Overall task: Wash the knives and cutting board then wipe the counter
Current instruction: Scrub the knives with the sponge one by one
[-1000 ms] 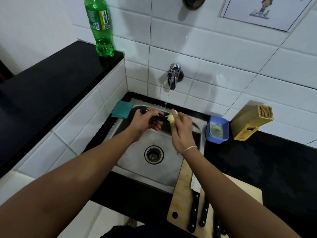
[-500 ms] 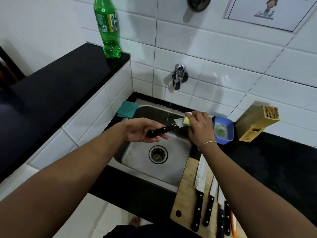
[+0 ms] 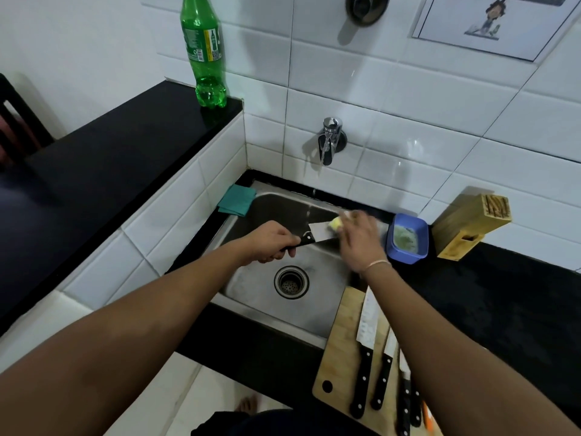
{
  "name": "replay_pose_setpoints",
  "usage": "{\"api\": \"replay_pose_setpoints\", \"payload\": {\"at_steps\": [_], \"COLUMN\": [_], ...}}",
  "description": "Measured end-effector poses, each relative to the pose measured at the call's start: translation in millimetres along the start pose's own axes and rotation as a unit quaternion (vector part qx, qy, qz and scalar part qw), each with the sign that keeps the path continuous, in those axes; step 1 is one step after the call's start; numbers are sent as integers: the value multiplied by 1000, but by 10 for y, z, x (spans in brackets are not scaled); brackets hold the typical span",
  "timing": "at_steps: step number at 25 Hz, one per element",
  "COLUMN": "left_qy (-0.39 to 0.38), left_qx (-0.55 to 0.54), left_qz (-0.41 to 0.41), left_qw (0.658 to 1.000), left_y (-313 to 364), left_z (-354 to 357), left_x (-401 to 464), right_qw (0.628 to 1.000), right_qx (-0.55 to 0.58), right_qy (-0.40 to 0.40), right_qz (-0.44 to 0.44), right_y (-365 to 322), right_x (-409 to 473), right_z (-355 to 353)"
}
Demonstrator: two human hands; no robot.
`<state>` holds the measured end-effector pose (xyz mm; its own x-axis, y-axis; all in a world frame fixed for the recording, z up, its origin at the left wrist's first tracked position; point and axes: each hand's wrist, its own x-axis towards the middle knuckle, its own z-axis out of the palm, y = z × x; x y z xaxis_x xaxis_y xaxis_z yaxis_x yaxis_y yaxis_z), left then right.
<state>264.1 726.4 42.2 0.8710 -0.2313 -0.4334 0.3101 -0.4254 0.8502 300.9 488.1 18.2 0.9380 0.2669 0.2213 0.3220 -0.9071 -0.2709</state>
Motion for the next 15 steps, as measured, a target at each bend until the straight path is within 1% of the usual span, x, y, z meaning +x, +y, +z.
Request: {"api": "replay_pose_setpoints", "payload": {"at_steps": [1,2,3,4,5,6,7,8,9,10,11,12,13,14,15], "left_qy": [6,19,35,51,61,60,54,49,47,46,46,50,53,55,52], "left_qx": [9,16,20,19,11,6,8,19,31,39,38,32,24,15,8], "left_qz": [13,26,38,50,62,73,84,93,98,100,102,103,105,107,110], "left_qw": [1000,999,998,997,996,996,995,994,994,993,993,993,993,993,993], "left_y": [2,18,39,45,41,13,-24,-59,-78,-78,-60,-34,-10,5,9], "left_z": [34,73,105,113,94,59,18,-11,-23,-24,-20,-23,-32,-50,-77], "left_x": [2,16,37,49,49,29,-9,-52,-94,-124,-137,-139,-143,-152,-166], "right_qw": [993,983,986,995,993,985,983,987,986,977,971,975,981,980,972], "right_qx": [3,21,36,38,40,42,47,62,82,95,96,94,89,86,73], "right_qy": [18,37,63,82,94,108,121,130,143,151,159,166,170,168,162], "right_qz": [114,176,148,52,-53,-125,-133,-72,26,116,151,112,36,-63,-152], "right_y": [5,-89,-253,-413,-448,-352,-196,-22,134,194,124,-65,-286,-453,-511], "right_x": [72,129,144,91,1,-74,-104,-119,-108,-75,-45,-26,-53,-120,-181], "right_z": [-36,-51,-46,-7,55,58,-11,-94,-153,-176,-150,-102,-35,41,102]}}
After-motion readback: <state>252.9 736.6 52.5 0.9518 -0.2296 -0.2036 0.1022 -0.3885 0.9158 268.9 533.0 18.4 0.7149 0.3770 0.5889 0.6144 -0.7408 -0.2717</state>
